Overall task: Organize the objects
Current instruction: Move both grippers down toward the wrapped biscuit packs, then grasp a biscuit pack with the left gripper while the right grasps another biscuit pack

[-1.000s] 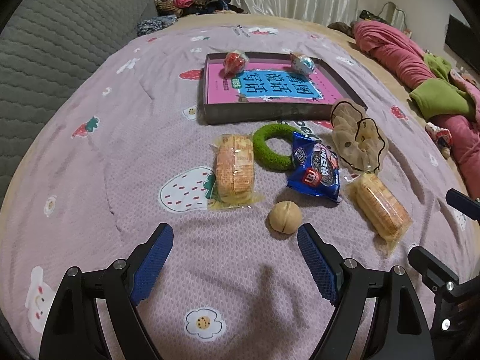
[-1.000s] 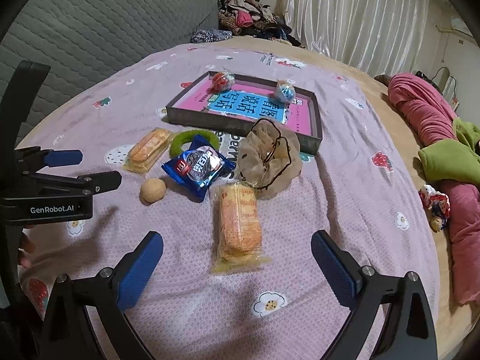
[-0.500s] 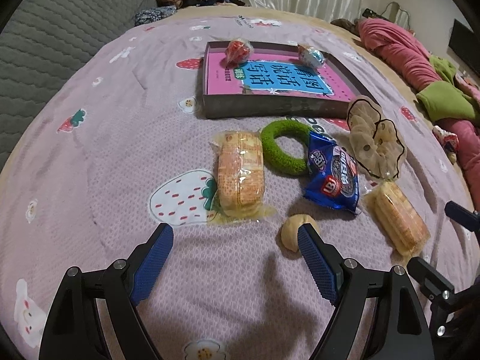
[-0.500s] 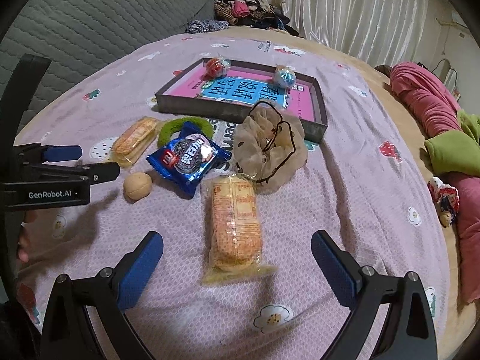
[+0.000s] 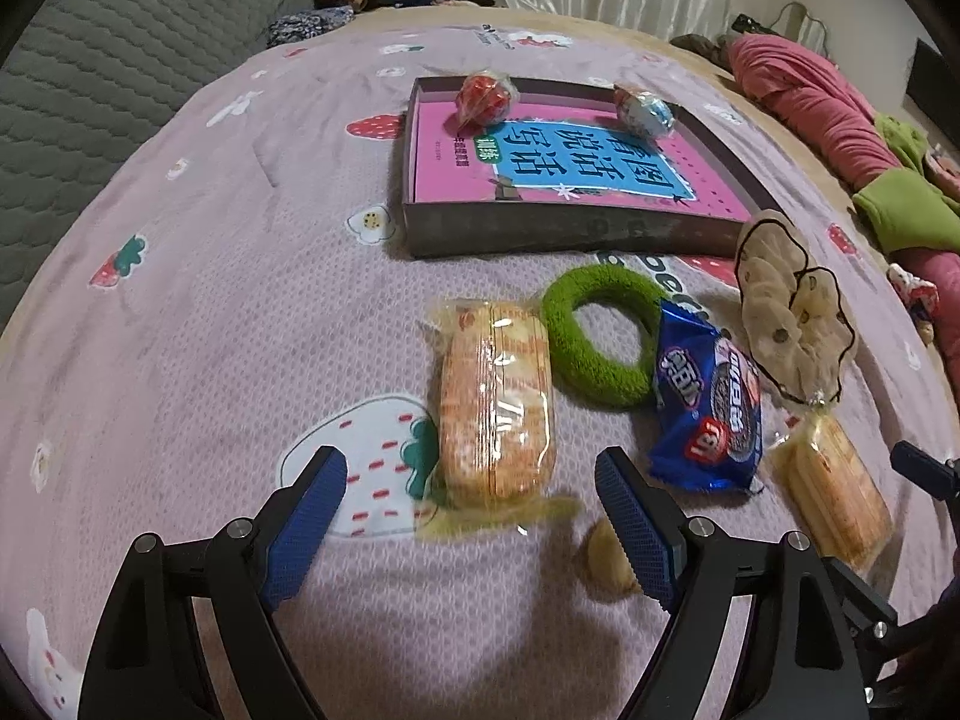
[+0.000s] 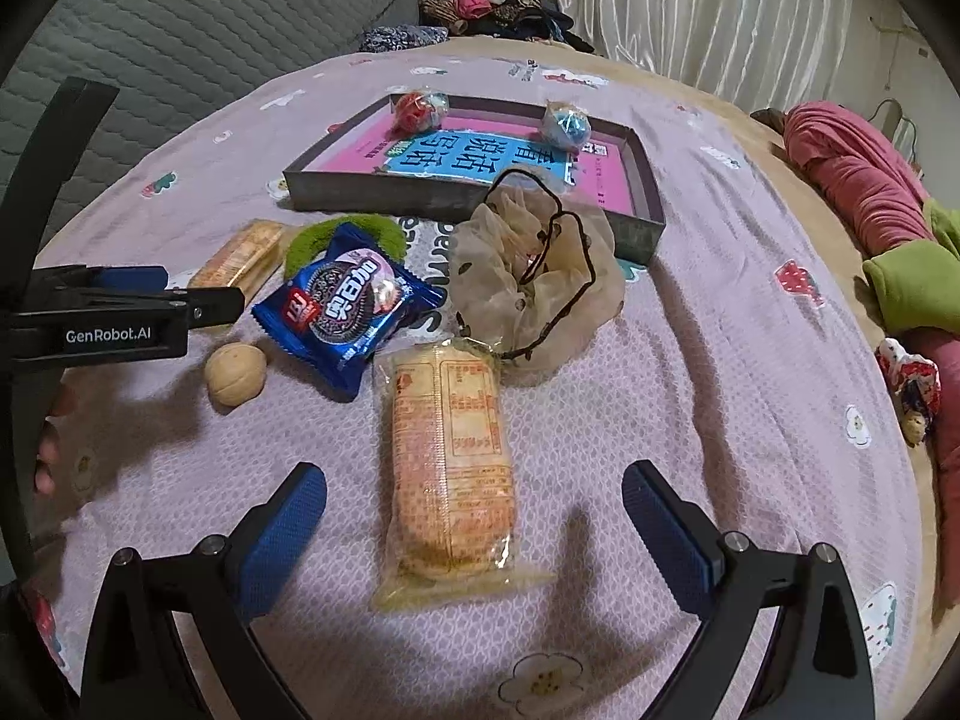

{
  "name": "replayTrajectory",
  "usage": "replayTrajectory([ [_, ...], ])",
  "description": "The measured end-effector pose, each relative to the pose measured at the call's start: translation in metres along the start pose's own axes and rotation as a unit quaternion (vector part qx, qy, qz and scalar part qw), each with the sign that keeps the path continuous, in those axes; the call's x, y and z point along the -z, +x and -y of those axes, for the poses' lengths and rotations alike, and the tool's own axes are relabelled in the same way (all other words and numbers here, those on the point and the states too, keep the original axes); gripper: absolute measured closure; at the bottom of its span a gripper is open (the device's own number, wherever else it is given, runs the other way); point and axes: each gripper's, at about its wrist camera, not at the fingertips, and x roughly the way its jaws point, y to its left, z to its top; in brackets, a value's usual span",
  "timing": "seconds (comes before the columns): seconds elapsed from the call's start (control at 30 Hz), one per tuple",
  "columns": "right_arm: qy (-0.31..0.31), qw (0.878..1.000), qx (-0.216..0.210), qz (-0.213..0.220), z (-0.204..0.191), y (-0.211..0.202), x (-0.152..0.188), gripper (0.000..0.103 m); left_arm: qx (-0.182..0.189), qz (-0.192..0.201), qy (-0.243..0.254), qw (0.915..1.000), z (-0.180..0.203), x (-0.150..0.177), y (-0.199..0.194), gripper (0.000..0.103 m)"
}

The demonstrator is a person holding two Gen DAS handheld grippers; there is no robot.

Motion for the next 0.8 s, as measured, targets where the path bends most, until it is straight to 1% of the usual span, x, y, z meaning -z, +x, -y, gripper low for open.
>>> replayTrajectory([
  [0.4,0.018,1.0,-0.008,-0.009,0.005,0.015,-0.005,0.004,0.001,0.0,0.008,1.0,0.002,-0.012,0.02,0.017],
  [0.43,0.019,1.0,-0.009,-0.01,0.005,0.016,-0.005,0.007,0.0,0.0,0.009,1.0,0.002,-0.011,0.02,0.017],
  [0.47,0.022,1.0,-0.011,-0.01,0.005,0.017,-0.004,0.014,-0.002,0.001,0.009,1.0,0.001,-0.012,0.022,0.017],
  [0.57,0.027,0.999,-0.017,-0.01,0.004,0.019,-0.003,0.027,0.002,-0.002,0.008,1.0,-0.001,-0.013,0.026,0.017],
  [0.63,0.025,0.999,-0.019,-0.011,0.003,0.02,-0.003,0.03,0.003,-0.003,0.007,1.0,-0.002,-0.014,0.029,0.017],
  [0.67,0.023,0.999,-0.019,-0.01,0.002,0.02,-0.003,0.033,0.003,0.0,0.007,1.0,-0.002,-0.015,0.029,0.017],
  [0.77,0.02,1.0,-0.018,-0.006,0.0,0.018,-0.003,0.042,0.003,0.006,0.011,0.9999,-0.001,-0.017,0.029,0.021],
  [0.8,0.02,1.0,-0.018,-0.006,-0.001,0.018,-0.003,0.042,0.004,0.004,0.012,0.9999,0.0,-0.017,0.029,0.023],
])
